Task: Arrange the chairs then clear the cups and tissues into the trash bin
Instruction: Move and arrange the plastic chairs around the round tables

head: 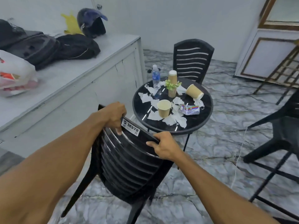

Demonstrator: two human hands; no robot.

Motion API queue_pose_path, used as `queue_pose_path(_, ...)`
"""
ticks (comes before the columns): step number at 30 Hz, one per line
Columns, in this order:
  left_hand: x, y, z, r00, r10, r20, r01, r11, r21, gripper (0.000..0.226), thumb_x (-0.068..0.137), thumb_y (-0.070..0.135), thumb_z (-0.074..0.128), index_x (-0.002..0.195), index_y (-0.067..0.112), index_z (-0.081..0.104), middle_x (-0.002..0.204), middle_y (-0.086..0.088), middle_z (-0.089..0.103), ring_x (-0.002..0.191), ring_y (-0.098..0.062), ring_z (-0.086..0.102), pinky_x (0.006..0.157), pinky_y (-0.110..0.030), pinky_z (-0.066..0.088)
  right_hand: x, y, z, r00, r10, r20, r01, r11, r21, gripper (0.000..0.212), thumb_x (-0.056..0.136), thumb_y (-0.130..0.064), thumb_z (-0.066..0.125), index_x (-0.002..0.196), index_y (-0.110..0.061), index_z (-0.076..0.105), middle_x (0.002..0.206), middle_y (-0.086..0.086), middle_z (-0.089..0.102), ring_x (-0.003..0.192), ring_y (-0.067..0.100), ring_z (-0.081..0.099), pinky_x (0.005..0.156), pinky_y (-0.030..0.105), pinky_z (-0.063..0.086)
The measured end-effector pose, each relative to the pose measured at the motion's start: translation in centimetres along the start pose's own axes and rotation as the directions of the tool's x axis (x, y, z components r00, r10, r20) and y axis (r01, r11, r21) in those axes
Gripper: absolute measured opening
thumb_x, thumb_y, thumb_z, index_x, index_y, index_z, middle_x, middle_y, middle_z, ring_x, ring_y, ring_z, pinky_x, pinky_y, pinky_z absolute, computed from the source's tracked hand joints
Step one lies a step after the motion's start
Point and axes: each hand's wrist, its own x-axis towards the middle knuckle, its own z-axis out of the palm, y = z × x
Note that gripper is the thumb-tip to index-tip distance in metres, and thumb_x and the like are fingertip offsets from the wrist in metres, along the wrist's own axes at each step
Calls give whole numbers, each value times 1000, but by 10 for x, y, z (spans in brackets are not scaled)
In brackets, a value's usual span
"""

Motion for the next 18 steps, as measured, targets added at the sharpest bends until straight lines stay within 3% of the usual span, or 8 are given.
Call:
queue_pose_path(7,-92,1,31,962,-12,-273,-15,995,-99,52,45,34,98,55,19,50,62,1,54,62,-20,49,52,-28,31,-61,-31,0,970,-226,-88,206,958,-199,41,85,-34,71,58,-21,43,50,-1,47,52,23,45,54,36,45)
queue_pose_path(11,-125,4,99,927,36,-374,-77,993,-94,36,51,26,93,63,11,63,70,-7,59,70,-24,53,62,-33,41,-105,-8,35,920,-373,-122,304,874,-379,33,86,-31,67,65,-15,46,50,5,53,47,27,49,46,31,37)
queue_pose_path(15,-146,19,186,919,121,-374,-151,987,-53,44,36,-3,82,53,17,47,51,-6,54,51,-27,53,48,-31,46,-145,30,98,958,-286,24,270,872,-409,19,74,-12,65,74,-15,47,54,10,57,45,34,56,39,35,42)
queue_pose_path(17,-155,13,212,925,51,-377,-80,995,-61,47,34,-6,79,57,21,48,52,-6,55,50,-29,54,51,-30,46,-150,34,127,973,-212,94,232,872,-430,13,75,-13,59,85,-16,50,67,13,63,57,38,60,47,40,47)
queue_pose_path(18,-158,5,218,950,-22,-312,6,999,-52,41,40,-3,81,61,19,53,58,-5,59,58,-28,57,59,-32,48,-144,28,134,978,-173,116,207,873,-441,13,80,-14,56,93,-14,54,76,15,65,68,39,61,56,43,49)
